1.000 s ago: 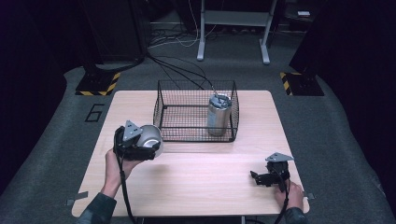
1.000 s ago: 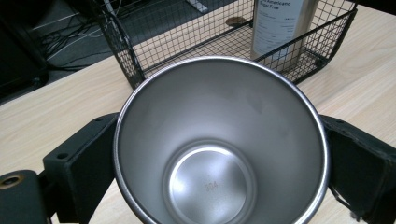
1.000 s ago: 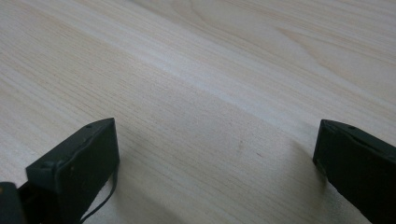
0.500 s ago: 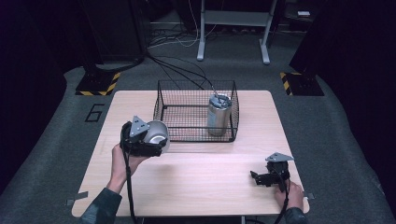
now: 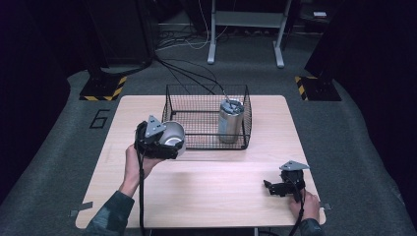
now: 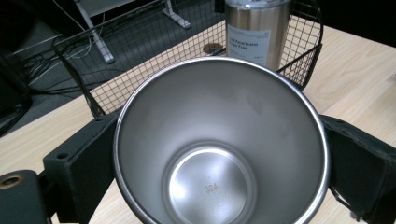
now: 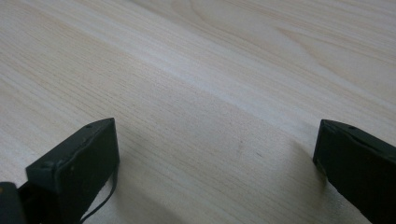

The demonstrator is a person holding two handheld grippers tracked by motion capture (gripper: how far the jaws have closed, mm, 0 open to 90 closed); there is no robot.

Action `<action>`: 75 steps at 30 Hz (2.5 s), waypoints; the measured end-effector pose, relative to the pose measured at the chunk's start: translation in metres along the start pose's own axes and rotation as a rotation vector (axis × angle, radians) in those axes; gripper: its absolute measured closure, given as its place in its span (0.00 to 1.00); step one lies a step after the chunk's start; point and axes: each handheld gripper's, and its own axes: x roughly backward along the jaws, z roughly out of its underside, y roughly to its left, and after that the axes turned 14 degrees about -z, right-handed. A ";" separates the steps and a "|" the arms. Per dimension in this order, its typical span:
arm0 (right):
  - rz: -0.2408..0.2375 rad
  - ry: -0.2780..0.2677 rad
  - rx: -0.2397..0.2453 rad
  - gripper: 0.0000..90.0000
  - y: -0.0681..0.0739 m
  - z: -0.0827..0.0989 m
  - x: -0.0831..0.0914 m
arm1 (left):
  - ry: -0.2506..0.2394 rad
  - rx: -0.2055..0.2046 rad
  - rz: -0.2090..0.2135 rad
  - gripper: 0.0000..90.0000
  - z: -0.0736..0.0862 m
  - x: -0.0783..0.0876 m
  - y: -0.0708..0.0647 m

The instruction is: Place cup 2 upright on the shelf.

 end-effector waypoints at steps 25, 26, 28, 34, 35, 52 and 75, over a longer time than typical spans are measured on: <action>-0.001 0.000 0.004 0.00 0.000 0.000 0.000 | -0.004 0.015 0.017 0.07 -0.048 -0.035 0.003; -0.001 0.000 0.004 0.00 0.000 0.000 0.000 | -0.006 0.017 0.017 0.07 -0.049 -0.038 0.003; -0.001 0.000 0.004 0.00 0.000 0.000 0.000 | -0.004 0.017 0.009 0.07 -0.052 -0.043 0.003; -0.001 0.000 0.001 0.00 0.000 0.000 0.000 | 0.009 0.027 0.008 0.07 -0.058 -0.058 0.004; -0.001 0.000 -0.001 0.00 0.000 0.000 0.000 | 0.012 0.021 0.003 0.07 -0.059 -0.061 0.004; 0.000 -0.004 -0.011 0.00 0.001 0.000 0.000 | 0.055 0.012 -0.016 0.07 -0.077 -0.101 0.002; -0.001 -0.005 -0.009 0.00 0.000 0.000 0.000 | 0.167 -0.010 -0.030 0.07 -0.077 -0.153 0.002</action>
